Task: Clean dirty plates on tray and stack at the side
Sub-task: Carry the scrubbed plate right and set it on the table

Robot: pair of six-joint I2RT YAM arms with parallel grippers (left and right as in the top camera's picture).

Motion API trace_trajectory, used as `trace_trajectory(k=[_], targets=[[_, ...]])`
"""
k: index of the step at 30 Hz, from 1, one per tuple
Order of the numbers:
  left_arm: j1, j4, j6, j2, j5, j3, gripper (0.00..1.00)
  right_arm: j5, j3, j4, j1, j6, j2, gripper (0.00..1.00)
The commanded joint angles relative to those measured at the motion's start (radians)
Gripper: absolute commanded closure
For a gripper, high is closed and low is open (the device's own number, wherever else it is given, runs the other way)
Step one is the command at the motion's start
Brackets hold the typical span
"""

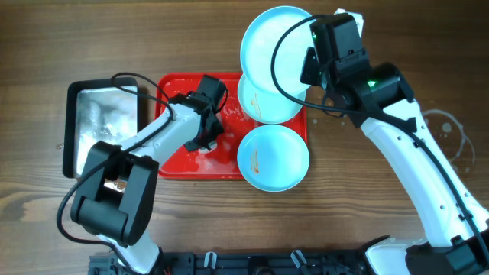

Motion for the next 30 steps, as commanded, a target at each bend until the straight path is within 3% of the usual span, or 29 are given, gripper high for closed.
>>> trace_trajectory(k=[1, 5, 8, 10, 18, 22, 30], targets=[[0.05, -0.068, 0.014, -0.032, -0.027, 0.027, 0.96, -0.072, 0.014, 0.002, 0.003, 0.005, 0.007, 0.96], [0.161, -0.179, 0.188, -0.127, 0.102, 0.116, 0.96, -0.014, 0.013, 0.003, 0.033, -0.035, 0.042, 0.96], [0.259, -0.172, 0.314, -0.195, 0.315, 0.143, 0.94, 0.225, 0.013, 0.006, 0.117, -0.058, 0.081, 0.96], [0.307, -0.165, 0.328, -0.211, 0.396, 0.143, 0.92, 0.387, 0.013, 0.03, 0.193, -0.097, 0.114, 0.95], [0.33, -0.161, 0.35, -0.208, 0.361, 0.142, 0.91, 0.86, 0.013, 0.077, 0.423, -0.151, 0.336, 0.96], [0.33, -0.162, 0.35, -0.208, 0.338, 0.142, 0.92, 1.086, 0.013, 0.082, 0.506, -0.1, 0.423, 0.96], [0.358, -0.159, 0.349, -0.208, 0.338, 0.142, 0.96, 1.138, 0.013, 0.101, 0.533, -0.071, 0.421, 0.96]])
